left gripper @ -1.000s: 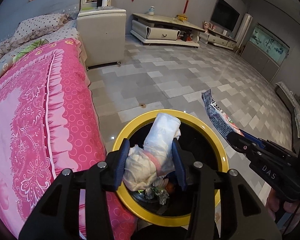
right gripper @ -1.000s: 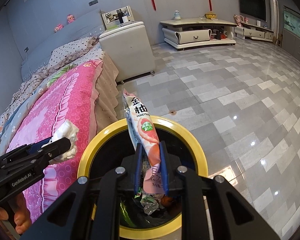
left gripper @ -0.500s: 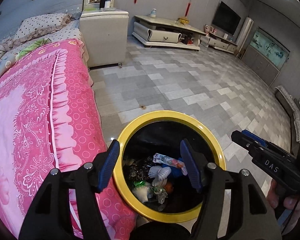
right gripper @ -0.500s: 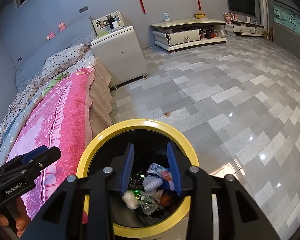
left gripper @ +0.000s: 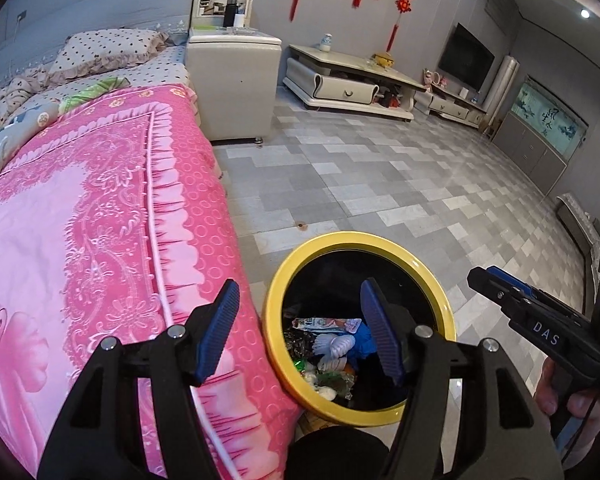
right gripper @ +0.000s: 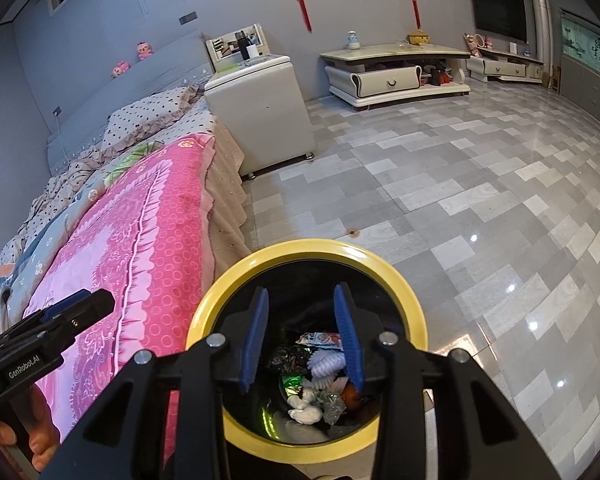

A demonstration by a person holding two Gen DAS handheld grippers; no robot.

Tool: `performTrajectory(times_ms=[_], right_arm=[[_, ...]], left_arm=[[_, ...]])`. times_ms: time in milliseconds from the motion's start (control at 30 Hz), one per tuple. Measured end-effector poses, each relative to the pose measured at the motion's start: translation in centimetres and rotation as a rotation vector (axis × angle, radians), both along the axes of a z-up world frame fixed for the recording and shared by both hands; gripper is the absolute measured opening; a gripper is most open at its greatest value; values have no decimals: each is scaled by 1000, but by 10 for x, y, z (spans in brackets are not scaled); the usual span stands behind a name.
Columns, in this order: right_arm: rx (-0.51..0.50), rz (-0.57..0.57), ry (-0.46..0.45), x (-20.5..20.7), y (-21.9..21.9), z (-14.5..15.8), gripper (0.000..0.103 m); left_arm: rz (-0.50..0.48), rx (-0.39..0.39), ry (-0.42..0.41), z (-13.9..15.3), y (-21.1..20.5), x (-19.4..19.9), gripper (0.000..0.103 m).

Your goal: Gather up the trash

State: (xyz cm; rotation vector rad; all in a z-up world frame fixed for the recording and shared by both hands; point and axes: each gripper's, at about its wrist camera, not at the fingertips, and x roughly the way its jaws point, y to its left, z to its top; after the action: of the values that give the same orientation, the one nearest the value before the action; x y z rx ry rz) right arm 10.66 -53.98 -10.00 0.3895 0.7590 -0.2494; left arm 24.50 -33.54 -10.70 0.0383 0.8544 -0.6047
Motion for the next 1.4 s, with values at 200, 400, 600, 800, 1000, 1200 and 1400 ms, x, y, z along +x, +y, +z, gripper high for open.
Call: performTrajectory(times_ms=[200,400,600,800,1000,1200,1400], right_arm=[[-17,54,-26,2,30,18,33],[-24,131,-50,10,67,33,33],[-17,216,-64,23,111,44,33],[-9,302,-63,32,152,47,33],[-9,386,-66,36,194,48,33],[-11,434,-73,35,224,47,33],[-32,454,-103,28,241,49,41]], left_arm=[[57,2,-36,17,43,-5,60],[153,-16,-66,34,98,-10,60],[247,-9,-73,37,154,-16,59],[326,7,-84,37,205,-25,59],[403,21,-91,33,253,-38,59],[464,18,-103,27,289,-57,61],[496,-7,-148,25,311,-81,71]])
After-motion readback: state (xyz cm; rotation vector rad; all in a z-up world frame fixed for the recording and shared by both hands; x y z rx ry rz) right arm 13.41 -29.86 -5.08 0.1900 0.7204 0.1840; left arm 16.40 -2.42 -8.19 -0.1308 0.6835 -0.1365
